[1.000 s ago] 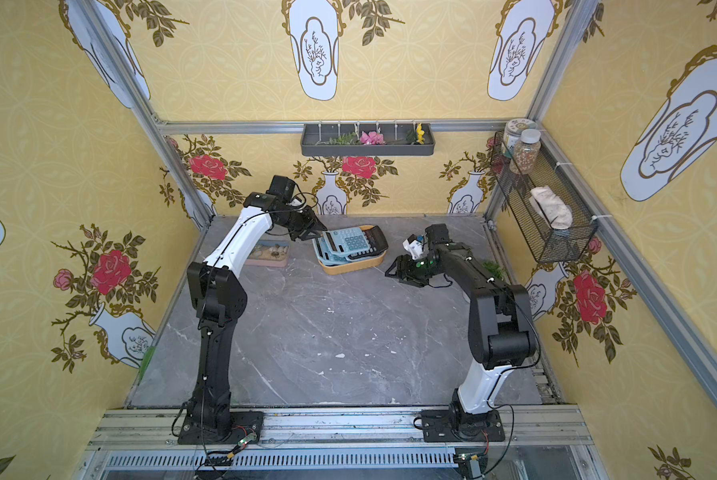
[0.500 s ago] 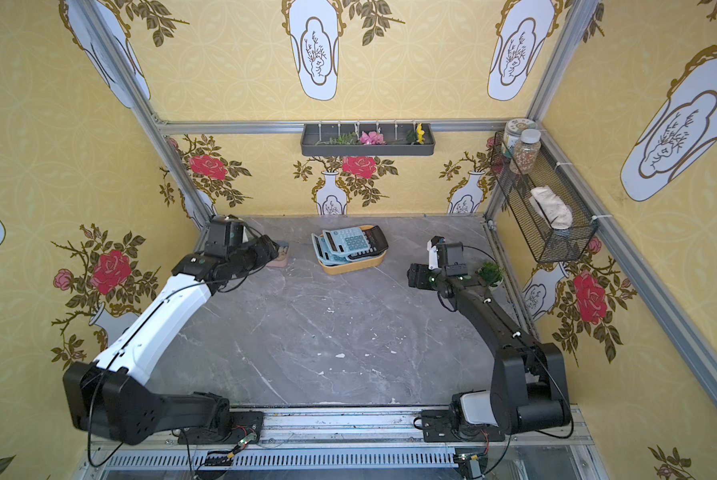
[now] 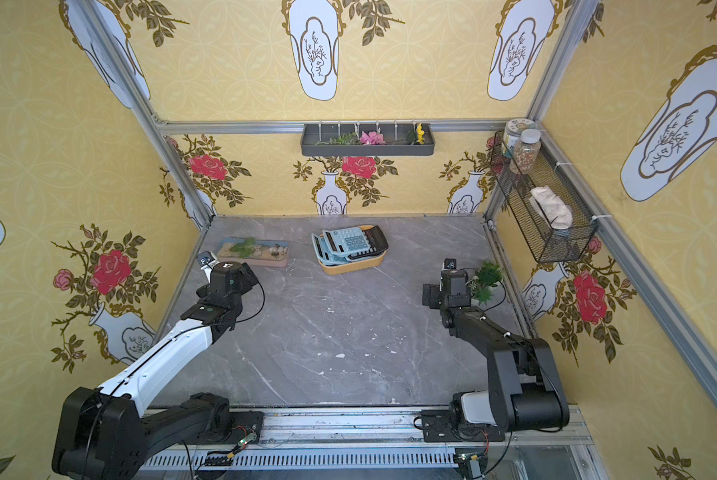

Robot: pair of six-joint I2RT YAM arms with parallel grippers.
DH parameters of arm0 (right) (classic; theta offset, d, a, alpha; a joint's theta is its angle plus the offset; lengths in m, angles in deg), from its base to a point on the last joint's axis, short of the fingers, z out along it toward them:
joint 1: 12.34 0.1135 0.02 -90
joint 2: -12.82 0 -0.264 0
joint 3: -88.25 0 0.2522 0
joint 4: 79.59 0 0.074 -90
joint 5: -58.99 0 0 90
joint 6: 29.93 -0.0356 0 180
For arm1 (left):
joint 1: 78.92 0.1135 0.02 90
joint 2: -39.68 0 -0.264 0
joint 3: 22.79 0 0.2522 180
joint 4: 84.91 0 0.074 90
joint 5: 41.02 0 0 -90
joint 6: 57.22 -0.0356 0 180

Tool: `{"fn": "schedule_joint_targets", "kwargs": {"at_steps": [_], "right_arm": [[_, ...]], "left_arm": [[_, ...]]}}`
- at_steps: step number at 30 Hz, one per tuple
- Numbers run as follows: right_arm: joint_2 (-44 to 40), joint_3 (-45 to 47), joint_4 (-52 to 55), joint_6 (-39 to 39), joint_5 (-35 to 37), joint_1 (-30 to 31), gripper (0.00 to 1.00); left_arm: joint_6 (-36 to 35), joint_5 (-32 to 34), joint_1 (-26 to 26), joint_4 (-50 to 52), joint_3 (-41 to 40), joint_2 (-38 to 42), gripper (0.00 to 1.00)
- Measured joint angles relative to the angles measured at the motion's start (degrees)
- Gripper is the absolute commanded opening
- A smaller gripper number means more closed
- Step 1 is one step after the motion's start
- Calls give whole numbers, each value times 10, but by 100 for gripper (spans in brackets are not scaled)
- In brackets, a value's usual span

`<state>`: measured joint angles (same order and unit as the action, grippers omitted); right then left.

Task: Put the calculator in the storage box
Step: Place the calculator in the storage box.

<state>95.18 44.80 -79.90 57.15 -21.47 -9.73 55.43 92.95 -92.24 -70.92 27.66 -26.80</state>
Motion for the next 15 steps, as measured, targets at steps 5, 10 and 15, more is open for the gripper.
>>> {"fn": "schedule_joint_targets", "kwargs": {"at_steps": [5,10,15], "right_arm": [[20,36,-98,9,25,21,97],[-20,128,-217,12,22,2,97],[-5,167,-299,17,-10,7,97]], "left_arm": [[-13,15,17,-56,-53,1,100],[-19,-19,37,-90,-51,-1,100],[-45,-39,38,-95,-77,45,100]]}}
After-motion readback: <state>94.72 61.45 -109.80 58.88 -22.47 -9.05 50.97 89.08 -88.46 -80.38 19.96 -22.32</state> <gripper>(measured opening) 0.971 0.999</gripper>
